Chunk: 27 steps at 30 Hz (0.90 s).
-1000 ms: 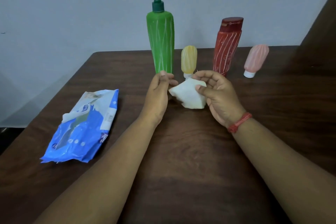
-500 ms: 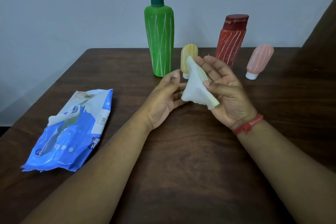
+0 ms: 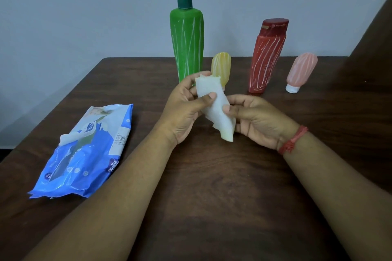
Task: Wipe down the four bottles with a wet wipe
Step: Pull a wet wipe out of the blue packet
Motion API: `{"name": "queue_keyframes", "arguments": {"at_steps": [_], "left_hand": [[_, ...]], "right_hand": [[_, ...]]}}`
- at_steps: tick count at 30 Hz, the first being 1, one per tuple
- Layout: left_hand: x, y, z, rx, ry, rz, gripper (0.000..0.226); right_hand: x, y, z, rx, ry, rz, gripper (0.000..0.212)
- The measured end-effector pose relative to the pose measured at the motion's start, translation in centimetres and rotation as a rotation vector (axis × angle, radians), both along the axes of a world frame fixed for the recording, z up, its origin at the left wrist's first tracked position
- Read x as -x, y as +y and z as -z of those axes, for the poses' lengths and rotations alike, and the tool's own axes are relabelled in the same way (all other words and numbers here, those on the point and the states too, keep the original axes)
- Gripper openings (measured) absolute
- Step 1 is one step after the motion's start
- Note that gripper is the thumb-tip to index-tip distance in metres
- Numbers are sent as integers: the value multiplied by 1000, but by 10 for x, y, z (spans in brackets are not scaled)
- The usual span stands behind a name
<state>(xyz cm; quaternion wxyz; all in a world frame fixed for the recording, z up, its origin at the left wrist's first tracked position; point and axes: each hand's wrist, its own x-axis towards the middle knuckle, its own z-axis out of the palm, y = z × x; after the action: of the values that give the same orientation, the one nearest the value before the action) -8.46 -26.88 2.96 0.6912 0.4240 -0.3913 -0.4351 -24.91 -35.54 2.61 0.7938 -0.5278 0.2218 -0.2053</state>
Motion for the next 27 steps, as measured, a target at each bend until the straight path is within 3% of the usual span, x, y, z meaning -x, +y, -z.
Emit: {"name": "queue_keyframes", "arguments": {"at_steps": [5,8,13,16,21,27], "left_hand": [[-1,3,6,-116,33,93,67],[0,2,8,-128,-17,35,60],[-5,2,4,10,-103,-96,43],[-2,4,1,46,-164,-131,40],[-5,3,2,15,-266,-186,61],[-6,4,3,-57,-239,-247,60]], "right_hand": [[-4,0,1,81,-141,206,31],[-3,-1,3,187,-149,244,37],[3,-6,-6,551,-254,208,47],[2,-9,-3,697,-164,233,50],[1,-10,1,789,-85,298,38],[3,-9,3,618,-140,236,31]]}}
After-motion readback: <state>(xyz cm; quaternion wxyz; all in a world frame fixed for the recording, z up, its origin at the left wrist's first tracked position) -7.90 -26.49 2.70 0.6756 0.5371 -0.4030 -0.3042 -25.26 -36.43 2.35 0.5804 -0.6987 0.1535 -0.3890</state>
